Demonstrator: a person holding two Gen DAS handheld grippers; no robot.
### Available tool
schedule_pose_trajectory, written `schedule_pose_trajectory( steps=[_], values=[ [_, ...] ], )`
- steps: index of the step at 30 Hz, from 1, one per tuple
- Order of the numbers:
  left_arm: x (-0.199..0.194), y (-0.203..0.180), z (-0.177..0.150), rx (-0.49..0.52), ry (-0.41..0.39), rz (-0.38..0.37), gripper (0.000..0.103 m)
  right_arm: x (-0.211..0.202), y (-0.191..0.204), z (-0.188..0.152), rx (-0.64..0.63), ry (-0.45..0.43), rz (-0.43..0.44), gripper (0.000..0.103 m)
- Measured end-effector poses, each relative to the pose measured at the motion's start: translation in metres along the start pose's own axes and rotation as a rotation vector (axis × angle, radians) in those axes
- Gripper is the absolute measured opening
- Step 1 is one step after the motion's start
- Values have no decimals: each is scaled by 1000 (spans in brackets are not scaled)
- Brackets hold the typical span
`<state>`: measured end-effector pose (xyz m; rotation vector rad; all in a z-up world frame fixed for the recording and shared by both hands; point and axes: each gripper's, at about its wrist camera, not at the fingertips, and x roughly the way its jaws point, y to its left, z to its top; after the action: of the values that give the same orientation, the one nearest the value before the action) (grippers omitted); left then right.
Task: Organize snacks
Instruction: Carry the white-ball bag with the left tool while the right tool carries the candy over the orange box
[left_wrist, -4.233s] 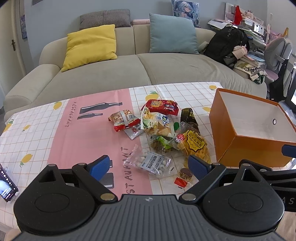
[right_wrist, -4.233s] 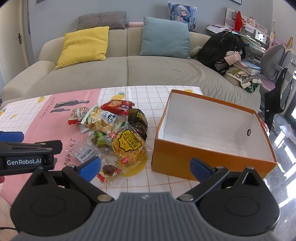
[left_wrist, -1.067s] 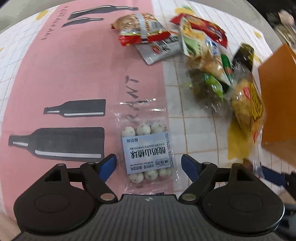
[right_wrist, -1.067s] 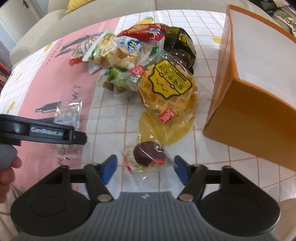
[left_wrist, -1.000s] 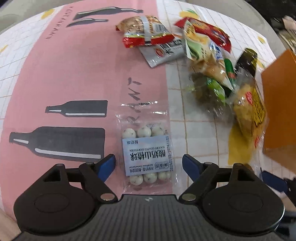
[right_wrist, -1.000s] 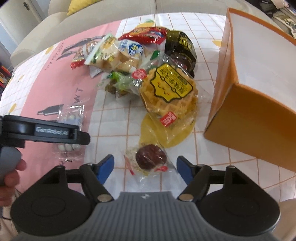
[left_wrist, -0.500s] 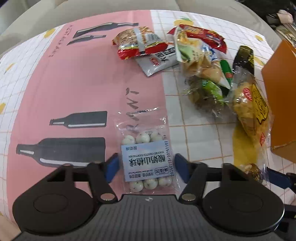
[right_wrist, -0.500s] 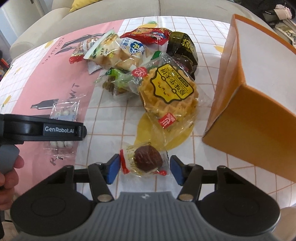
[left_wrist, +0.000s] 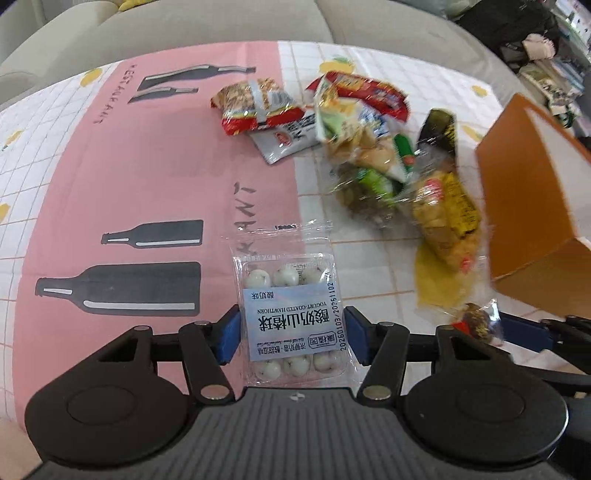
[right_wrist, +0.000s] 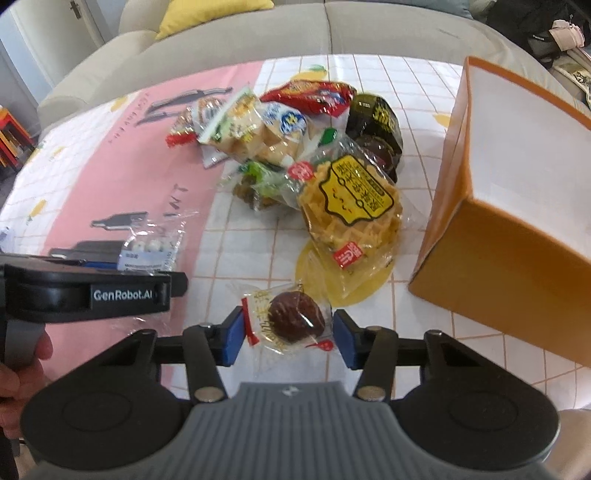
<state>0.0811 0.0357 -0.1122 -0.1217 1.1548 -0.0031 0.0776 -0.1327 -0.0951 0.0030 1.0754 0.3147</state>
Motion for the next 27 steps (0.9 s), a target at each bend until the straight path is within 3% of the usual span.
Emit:
schedule_pose_trajectory(
  steps=[9,17,23,27],
  values=[
    [-60,-24,17,39,-85,-109,66,-63,-11,16,-3,-109,30,47],
    [-105,-79,49,160,-159,-245,66,-130,-53,40,-6,-219,-43,47],
    [-113,-135,80,275,-168,-323,66,-147,-105,58,39,-206,-109,47],
    [-106,-176,93,366,-167,-332,66,-146,-139,66,63,-182,-163,47]
  ],
)
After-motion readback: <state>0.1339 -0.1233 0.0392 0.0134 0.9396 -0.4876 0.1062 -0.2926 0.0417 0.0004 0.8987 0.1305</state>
